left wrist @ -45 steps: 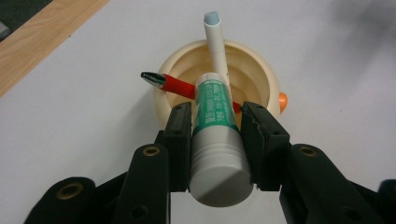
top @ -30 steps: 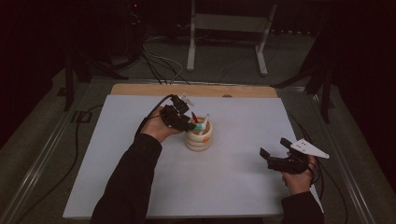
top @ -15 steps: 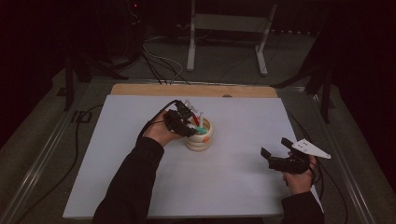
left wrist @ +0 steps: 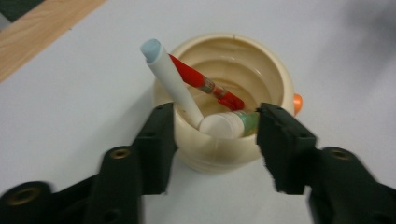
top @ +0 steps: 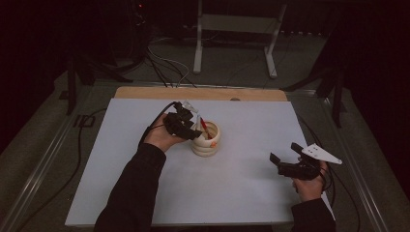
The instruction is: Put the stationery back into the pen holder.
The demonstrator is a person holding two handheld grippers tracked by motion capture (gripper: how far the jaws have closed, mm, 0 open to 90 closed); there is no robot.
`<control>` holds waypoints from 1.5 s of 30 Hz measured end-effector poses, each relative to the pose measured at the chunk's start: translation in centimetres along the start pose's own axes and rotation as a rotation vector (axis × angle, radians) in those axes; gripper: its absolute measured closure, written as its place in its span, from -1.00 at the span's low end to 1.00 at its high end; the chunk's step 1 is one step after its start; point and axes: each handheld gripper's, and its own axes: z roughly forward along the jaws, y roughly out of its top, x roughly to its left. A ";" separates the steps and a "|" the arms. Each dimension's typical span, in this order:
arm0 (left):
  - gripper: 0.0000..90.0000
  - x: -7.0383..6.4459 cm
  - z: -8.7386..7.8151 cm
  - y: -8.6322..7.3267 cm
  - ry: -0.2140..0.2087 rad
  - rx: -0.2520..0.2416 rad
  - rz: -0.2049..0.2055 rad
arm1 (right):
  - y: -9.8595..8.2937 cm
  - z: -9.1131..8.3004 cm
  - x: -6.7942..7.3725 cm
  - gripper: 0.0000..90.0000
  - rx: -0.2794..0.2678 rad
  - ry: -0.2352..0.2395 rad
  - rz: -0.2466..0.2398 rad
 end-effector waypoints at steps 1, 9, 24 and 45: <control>-0.03 0.0 -0.1 -0.1 0.009 -0.009 -0.001 | 0.0 0.0 0.0 -1.00 -0.001 0.000 0.000; -0.44 0.4 -1.1 -0.7 0.083 -0.092 -0.042 | 0.0 0.0 0.0 -1.00 0.002 0.000 0.000; -0.98 1.4 -3.4 -1.8 0.140 -0.226 -0.126 | -0.1 0.1 0.2 -1.00 0.003 0.002 -0.006; -1.00 2.3 -7.3 -5.5 0.220 -0.410 -0.137 | -0.1 0.1 0.3 -1.00 0.001 0.007 -0.011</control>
